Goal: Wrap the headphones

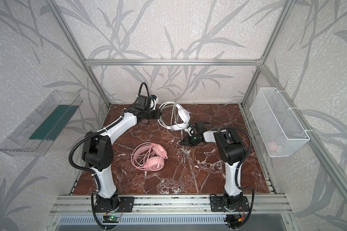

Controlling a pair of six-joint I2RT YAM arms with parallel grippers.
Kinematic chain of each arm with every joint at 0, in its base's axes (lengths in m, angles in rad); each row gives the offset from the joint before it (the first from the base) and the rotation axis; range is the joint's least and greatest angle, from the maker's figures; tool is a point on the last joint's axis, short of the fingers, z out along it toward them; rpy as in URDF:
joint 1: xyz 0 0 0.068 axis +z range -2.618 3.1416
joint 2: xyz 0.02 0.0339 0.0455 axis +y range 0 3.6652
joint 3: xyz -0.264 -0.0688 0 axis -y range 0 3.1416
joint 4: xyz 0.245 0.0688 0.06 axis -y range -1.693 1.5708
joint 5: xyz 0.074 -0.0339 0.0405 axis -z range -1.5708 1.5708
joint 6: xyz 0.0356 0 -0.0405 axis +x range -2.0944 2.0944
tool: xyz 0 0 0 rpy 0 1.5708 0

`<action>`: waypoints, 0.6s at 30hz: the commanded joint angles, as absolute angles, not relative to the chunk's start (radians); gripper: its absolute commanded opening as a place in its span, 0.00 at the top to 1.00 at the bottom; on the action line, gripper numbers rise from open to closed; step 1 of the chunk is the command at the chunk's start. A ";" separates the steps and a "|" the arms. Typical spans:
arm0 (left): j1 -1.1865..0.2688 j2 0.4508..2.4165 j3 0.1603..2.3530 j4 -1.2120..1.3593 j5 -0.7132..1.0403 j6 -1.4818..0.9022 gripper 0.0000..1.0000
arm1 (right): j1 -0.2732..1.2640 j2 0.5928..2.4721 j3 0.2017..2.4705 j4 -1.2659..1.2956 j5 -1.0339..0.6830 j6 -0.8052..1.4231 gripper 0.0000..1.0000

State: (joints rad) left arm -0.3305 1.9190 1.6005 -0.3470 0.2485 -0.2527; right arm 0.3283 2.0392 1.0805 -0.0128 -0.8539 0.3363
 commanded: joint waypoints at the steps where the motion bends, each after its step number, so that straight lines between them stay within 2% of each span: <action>1: -0.325 1.848 1.586 -0.281 0.210 -0.318 1.00 | 0.334 2.024 1.044 -0.028 -0.854 0.349 0.84; 7: -0.326 1.845 1.577 -0.286 0.105 -0.369 1.00 | 0.334 1.990 1.006 -0.041 -0.865 0.342 0.86; 13: -0.327 1.856 1.571 -0.275 0.097 -0.409 1.00 | 0.339 1.965 0.985 -0.057 -0.867 0.321 0.87; 18: -0.327 1.866 1.574 -0.291 0.096 -0.396 1.00 | 0.341 1.930 0.979 -0.087 -0.841 0.258 0.80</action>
